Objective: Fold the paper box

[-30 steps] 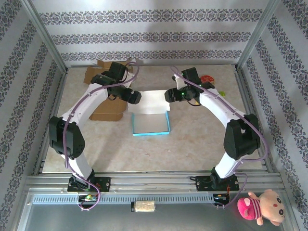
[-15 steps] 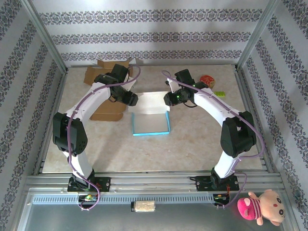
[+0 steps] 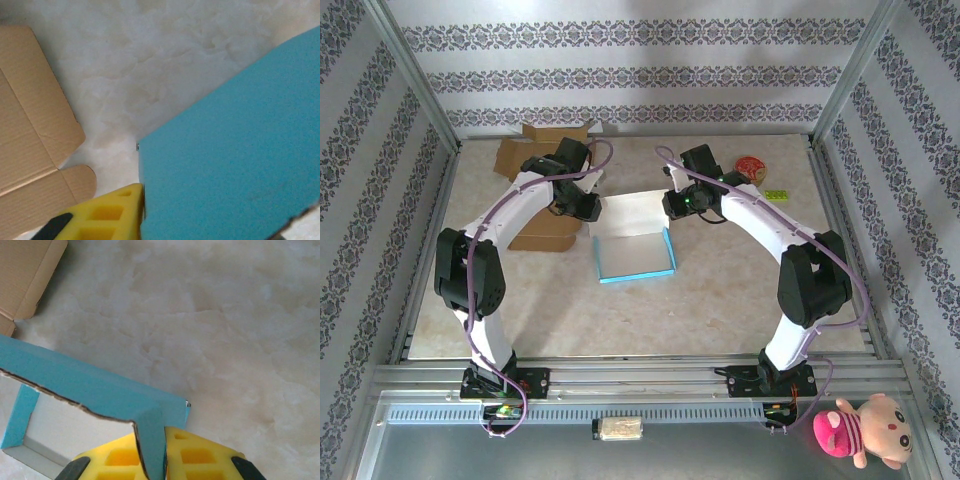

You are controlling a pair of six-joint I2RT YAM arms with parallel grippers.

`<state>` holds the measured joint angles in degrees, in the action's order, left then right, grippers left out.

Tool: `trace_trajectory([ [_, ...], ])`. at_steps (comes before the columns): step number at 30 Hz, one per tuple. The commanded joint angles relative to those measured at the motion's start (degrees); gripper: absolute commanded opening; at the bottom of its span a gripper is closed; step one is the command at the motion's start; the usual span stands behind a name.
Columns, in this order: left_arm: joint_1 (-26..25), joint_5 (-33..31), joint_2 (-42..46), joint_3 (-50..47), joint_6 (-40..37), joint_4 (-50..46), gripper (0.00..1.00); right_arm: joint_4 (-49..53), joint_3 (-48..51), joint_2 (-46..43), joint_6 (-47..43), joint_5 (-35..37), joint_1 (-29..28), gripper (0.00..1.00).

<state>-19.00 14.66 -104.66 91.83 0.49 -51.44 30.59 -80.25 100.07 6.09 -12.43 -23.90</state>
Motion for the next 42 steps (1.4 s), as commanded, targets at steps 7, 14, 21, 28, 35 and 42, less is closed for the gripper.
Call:
trace_trajectory([
  [7,0.1,-2.0,0.5,-1.4,11.7,3.9,0.07,-6.8,4.3,-0.6,10.3,1.5,-1.3,0.08],
  [14,0.1,-4.1,3.9,-7.8,22.8,13.9,0.07,-12.2,10.2,-3.0,15.8,1.7,-2.0,0.06],
  [21,-0.9,-3.1,10.1,-16.4,29.0,22.8,0.07,-17.2,19.0,-8.5,19.4,5.7,-5.1,0.10],
  [28,-4.0,-5.5,14.4,-20.8,29.2,29.7,0.08,-23.7,24.5,-11.8,16.7,11.7,-8.1,0.08],
  [35,-4.4,-9.0,15.6,-22.2,26.0,41.4,0.08,-36.8,23.4,-11.2,8.6,18.2,-8.2,0.06],
  [42,-4.4,-12.3,14.7,-27.2,23.9,56.6,0.08,-48.6,24.0,-5.6,2.2,24.0,-8.1,0.05],
])
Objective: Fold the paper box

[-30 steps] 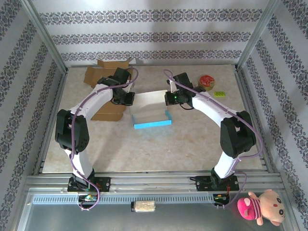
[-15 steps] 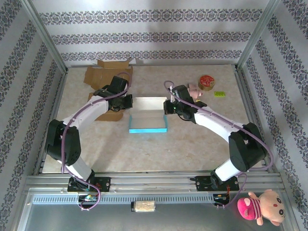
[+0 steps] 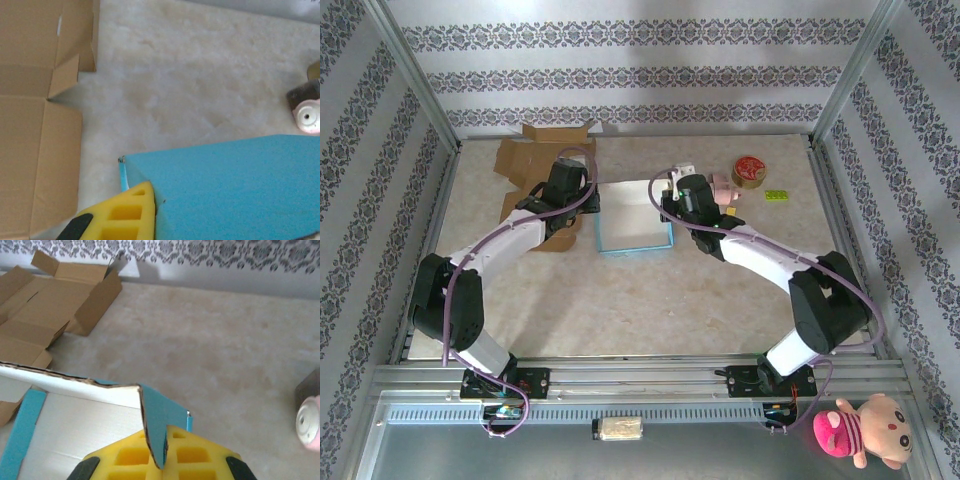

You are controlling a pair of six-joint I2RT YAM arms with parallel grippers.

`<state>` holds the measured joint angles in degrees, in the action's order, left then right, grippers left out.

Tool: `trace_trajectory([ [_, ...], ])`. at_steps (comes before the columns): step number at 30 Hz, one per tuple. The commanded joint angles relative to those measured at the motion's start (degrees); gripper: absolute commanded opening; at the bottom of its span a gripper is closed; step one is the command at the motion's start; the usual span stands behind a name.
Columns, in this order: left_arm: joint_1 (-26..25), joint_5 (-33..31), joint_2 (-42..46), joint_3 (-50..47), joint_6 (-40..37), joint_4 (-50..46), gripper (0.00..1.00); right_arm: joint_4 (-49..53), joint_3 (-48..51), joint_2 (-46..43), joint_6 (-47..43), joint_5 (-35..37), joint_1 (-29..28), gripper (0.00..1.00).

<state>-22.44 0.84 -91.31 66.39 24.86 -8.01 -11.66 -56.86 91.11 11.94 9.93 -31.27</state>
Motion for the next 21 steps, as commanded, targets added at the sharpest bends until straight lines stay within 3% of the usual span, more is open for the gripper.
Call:
trace_trajectory([
  [1,-1.0,1.5,0.7,-2.6,-0.1,14.4,0.08,-7.5,1.2,4.4,-3.5,1.9,-0.7,0.05],
  [7,-1.0,3.2,-3.0,-4.7,2.2,16.5,0.08,-12.0,5.3,7.7,-0.2,2.6,-0.7,0.05],
  [21,-1.0,6.5,-4.3,-7.1,8.0,18.6,0.08,-11.4,7.5,8.1,10.0,0.3,-0.8,0.06],
])
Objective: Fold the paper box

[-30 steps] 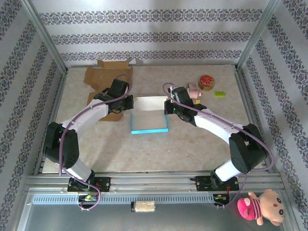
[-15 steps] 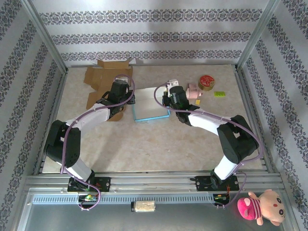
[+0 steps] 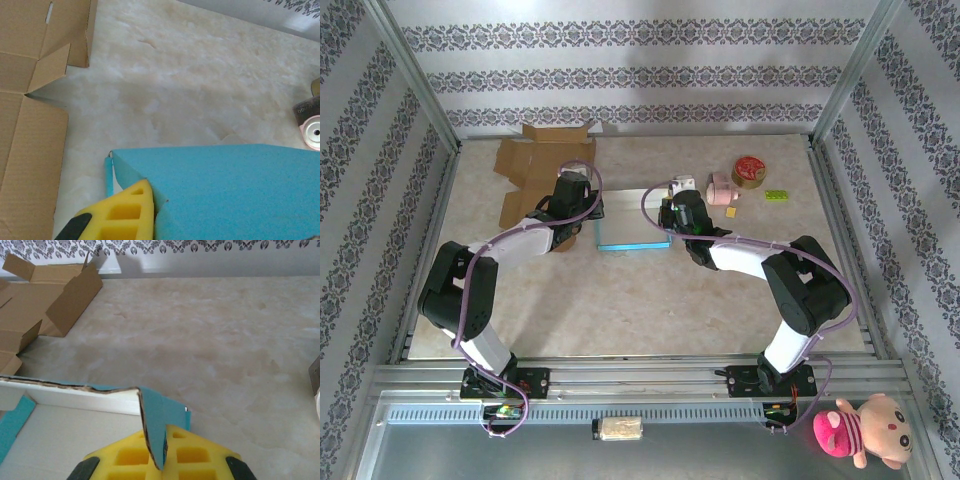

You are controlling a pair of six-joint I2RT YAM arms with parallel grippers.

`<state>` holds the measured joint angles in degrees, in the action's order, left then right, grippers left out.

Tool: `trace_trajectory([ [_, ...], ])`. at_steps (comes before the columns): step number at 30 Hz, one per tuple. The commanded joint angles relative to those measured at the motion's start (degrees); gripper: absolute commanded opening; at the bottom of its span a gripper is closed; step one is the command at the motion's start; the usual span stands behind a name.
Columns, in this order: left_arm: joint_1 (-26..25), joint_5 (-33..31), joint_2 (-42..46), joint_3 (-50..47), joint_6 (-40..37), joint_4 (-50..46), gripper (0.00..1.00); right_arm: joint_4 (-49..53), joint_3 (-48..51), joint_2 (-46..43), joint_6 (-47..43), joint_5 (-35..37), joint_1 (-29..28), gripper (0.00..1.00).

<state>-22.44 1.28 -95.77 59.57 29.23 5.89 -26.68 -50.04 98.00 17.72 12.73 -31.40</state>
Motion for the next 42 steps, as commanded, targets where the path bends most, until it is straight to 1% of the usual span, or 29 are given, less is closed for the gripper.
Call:
trace_trajectory([
  [1,-1.0,6.2,0.2,0.0,3.6,4.6,0.08,5.2,-0.5,1.0,5.2,-3.4,-0.6,0.06],
  [7,-1.0,6.2,0.1,1.8,3.4,3.4,0.08,10.8,-6.4,0.4,11.1,-6.4,0.1,0.06],
  [11,-1.1,5.9,0.5,2.9,3.0,2.2,0.08,15.0,-9.9,0.6,13.7,-7.6,1.0,0.07],
  [13,-1.2,6.0,0.7,2.9,3.1,2.1,0.08,15.3,-10.2,0.9,14.0,-7.7,0.9,0.07],
  [16,-1.2,6.0,0.7,2.0,3.8,2.8,0.08,14.5,-9.2,2.2,12.1,-7.5,0.2,0.07],
  [19,-1.3,6.8,0.6,0.5,5.2,4.0,0.08,11.7,-6.1,3.1,10.1,-6.3,-0.4,0.07],
  [24,-1.7,8.2,0.1,-0.8,7.3,4.6,0.09,10.6,-2.2,3.6,9.7,-5.8,-0.5,0.08],
  [30,-1.9,8.9,0.8,-2.7,8.7,3.9,0.10,10.6,1.1,1.8,9.8,-5.4,-0.4,0.10],
  [32,-2.0,9.4,1.6,-3.3,9.2,3.9,0.14,11.5,1.3,0.6,9.7,-5.6,-0.4,0.15],
  [35,-2.4,9.8,3.0,-4.3,9.7,3.9,0.24,12.7,1.6,-1.2,9.2,-6.3,-0.6,0.27],
  [38,-3.1,9.2,4.6,-5.5,10.2,3.7,0.29,13.7,2.6,-3.0,9.3,-6.7,-1.1,0.34],
  [42,-4.1,7.9,6.6,-7.8,10.6,3.7,0.38,13.9,5.0,-5.1,9.1,-5.5,-1.7,0.42],
])
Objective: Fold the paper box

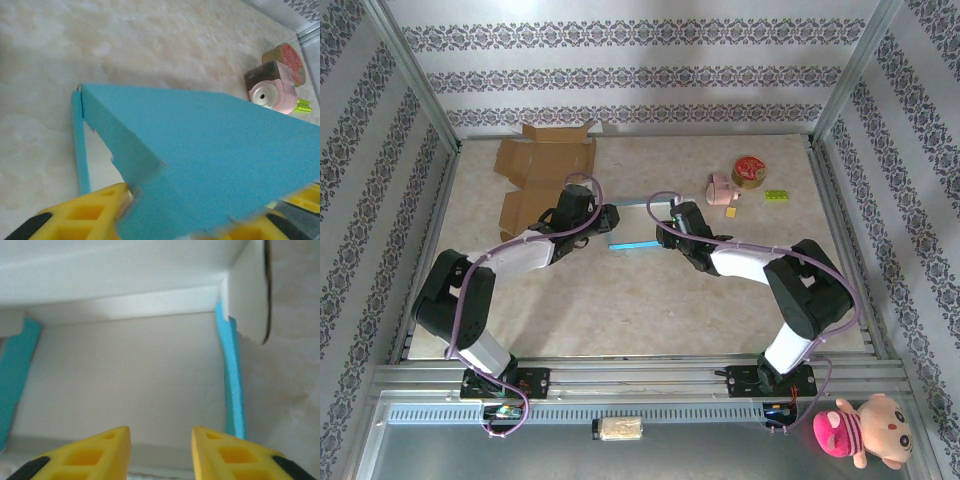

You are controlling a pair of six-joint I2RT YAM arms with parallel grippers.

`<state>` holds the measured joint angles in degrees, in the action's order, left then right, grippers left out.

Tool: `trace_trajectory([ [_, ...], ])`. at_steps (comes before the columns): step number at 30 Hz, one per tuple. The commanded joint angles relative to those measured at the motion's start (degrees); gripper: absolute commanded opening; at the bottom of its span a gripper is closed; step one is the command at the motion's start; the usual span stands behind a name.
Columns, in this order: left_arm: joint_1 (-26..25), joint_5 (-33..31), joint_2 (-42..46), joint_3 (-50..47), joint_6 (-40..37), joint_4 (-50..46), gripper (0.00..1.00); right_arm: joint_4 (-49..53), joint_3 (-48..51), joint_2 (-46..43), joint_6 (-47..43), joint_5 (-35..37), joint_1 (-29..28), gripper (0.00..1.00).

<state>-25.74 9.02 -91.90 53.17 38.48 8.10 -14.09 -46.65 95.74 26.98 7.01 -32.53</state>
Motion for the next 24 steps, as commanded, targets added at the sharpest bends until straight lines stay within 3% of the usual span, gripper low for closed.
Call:
trace_trajectory([
  [1,-1.0,-0.2,3.2,-2.2,1.5,1.6,0.39,1.5,2.2,-3.4,-0.3,0.4,-0.6,0.43],
  [11,-2.9,-0.4,9.3,-6.5,1.8,2.4,0.56,7.9,5.9,-14.5,-0.5,-2.7,-0.6,0.67],
  [19,-6.1,-7.1,24.4,-7.7,-0.5,-2.9,0.57,18.4,4.7,-33.6,-2.2,-7.6,0.2,0.68],
  [21,-6.1,-10.4,26.8,-6.8,-0.1,-4.5,0.56,20.7,1.4,-35.7,-2.4,-8.0,3.3,0.68],
  [24,-4.4,-13.7,24.5,-0.8,2.6,-12.1,0.56,27.2,-9.0,-29.3,-3.7,-15.7,12.0,0.67],
])
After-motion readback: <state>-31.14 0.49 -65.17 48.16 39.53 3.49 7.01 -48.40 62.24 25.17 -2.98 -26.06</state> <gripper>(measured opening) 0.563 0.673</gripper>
